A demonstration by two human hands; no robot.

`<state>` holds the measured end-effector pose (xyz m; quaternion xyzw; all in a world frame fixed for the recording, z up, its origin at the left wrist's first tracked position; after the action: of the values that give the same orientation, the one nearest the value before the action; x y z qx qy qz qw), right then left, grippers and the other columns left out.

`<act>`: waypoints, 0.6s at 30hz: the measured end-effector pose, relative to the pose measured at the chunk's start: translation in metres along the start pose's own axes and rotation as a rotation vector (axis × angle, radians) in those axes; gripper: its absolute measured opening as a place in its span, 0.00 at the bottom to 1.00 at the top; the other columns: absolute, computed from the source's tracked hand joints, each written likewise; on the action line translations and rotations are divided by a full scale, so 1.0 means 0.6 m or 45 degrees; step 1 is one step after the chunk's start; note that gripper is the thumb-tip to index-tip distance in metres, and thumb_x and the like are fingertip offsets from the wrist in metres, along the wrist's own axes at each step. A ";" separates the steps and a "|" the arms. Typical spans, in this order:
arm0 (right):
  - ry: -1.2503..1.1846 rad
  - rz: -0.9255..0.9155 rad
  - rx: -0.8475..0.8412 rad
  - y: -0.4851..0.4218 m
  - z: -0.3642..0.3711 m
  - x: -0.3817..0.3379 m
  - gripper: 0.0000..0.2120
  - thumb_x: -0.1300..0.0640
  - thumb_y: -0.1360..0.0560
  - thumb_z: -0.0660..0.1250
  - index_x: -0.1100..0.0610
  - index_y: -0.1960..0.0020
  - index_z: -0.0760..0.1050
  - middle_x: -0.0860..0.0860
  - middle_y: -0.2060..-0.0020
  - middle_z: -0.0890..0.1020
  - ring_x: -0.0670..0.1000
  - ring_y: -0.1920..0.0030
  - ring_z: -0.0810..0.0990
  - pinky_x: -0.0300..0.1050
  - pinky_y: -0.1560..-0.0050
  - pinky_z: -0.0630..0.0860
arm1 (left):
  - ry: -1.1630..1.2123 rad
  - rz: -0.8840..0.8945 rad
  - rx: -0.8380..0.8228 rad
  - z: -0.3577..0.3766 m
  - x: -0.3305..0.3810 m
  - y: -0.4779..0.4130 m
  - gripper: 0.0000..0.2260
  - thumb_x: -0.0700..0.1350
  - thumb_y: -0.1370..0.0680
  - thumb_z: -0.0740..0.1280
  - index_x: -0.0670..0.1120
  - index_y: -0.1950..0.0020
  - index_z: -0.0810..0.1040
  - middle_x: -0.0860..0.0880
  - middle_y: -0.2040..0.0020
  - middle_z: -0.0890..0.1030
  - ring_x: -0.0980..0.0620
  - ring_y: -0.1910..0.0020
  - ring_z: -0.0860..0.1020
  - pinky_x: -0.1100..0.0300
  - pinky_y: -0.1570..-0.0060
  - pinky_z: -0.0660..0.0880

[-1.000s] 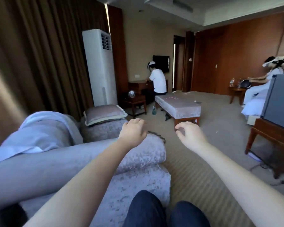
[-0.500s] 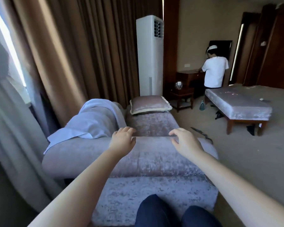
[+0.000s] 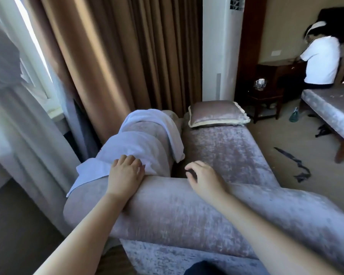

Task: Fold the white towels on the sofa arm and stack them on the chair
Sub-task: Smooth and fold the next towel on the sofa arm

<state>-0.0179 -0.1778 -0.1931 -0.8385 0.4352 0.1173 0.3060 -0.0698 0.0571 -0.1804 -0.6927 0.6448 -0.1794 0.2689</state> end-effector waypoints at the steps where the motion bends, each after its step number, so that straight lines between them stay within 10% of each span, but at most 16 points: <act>1: -0.014 -0.038 0.008 -0.019 0.010 -0.013 0.09 0.56 0.22 0.64 0.56 0.44 0.79 0.50 0.46 0.80 0.53 0.44 0.77 0.48 0.48 0.74 | 0.048 -0.047 0.040 0.001 -0.002 0.000 0.17 0.51 0.24 0.58 0.43 0.66 0.77 0.47 0.66 0.76 0.42 0.64 0.75 0.52 0.65 0.72; 11: -0.156 -0.337 -0.351 -0.132 0.117 -0.107 0.11 0.48 0.24 0.67 0.52 0.45 0.80 0.47 0.50 0.82 0.50 0.46 0.78 0.47 0.44 0.72 | 0.212 -0.237 0.323 -0.005 -0.007 0.011 0.14 0.43 0.25 0.59 0.42 0.70 0.69 0.47 0.72 0.69 0.46 0.69 0.67 0.53 0.68 0.67; 18: -0.258 -0.261 -0.348 -0.149 0.130 -0.099 0.07 0.53 0.18 0.55 0.53 0.52 0.67 0.53 0.59 0.80 0.55 0.58 0.77 0.50 0.62 0.69 | 0.219 -0.239 0.327 0.003 -0.010 0.012 0.11 0.50 0.26 0.62 0.43 0.62 0.74 0.49 0.65 0.74 0.47 0.63 0.70 0.56 0.58 0.65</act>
<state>0.0239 -0.0524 -0.1902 -0.8962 0.2946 0.2272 0.2418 -0.0749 0.0629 -0.1856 -0.6920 0.5696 -0.3431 0.2809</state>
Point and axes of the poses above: each hand's wrist, its own y-axis away from the middle knuckle, its own z-axis out of the palm, x = y × z, the point moved 3 cm from there along -y, towards the middle knuckle
